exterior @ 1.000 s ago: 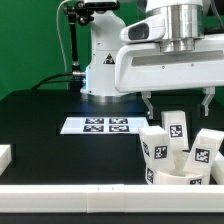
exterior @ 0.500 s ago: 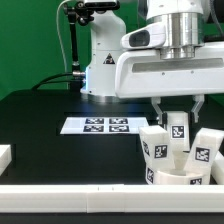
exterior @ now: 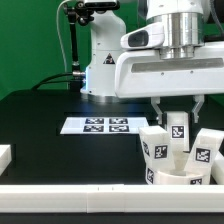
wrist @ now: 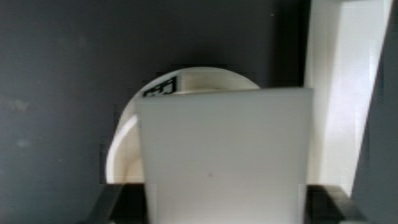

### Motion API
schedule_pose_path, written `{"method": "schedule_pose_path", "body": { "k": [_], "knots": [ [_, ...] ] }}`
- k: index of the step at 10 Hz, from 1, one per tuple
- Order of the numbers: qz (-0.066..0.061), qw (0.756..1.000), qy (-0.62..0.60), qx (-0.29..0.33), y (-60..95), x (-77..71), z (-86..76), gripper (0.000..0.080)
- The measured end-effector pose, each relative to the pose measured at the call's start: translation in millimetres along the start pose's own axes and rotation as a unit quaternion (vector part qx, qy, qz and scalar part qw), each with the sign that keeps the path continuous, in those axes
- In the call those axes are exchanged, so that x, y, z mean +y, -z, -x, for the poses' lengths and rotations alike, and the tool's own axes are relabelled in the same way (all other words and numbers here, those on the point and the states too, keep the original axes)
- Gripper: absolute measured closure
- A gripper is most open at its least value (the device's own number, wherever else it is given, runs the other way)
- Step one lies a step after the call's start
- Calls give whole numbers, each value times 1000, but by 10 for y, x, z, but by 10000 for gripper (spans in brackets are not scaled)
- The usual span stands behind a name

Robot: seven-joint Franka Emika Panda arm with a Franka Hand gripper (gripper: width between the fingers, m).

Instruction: Assemble stool

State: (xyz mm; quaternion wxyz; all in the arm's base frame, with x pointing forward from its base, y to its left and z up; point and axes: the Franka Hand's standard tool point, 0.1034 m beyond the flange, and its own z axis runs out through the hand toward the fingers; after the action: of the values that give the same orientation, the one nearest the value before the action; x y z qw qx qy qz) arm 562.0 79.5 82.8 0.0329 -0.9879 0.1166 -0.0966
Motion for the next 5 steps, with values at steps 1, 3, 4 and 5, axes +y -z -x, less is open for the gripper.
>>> {"method": "schedule_pose_path", "body": {
  "k": [1, 3, 4, 5],
  "knots": [
    [-1, 999, -49, -1, -2, 15, 0, 462],
    [-8, 987, -162, -3, 0, 62, -18, 462],
    [-11, 975, -221, -3, 4, 65, -26, 462],
    [-12, 964, -266, -4, 6, 71, -31, 462]
  ]
}}
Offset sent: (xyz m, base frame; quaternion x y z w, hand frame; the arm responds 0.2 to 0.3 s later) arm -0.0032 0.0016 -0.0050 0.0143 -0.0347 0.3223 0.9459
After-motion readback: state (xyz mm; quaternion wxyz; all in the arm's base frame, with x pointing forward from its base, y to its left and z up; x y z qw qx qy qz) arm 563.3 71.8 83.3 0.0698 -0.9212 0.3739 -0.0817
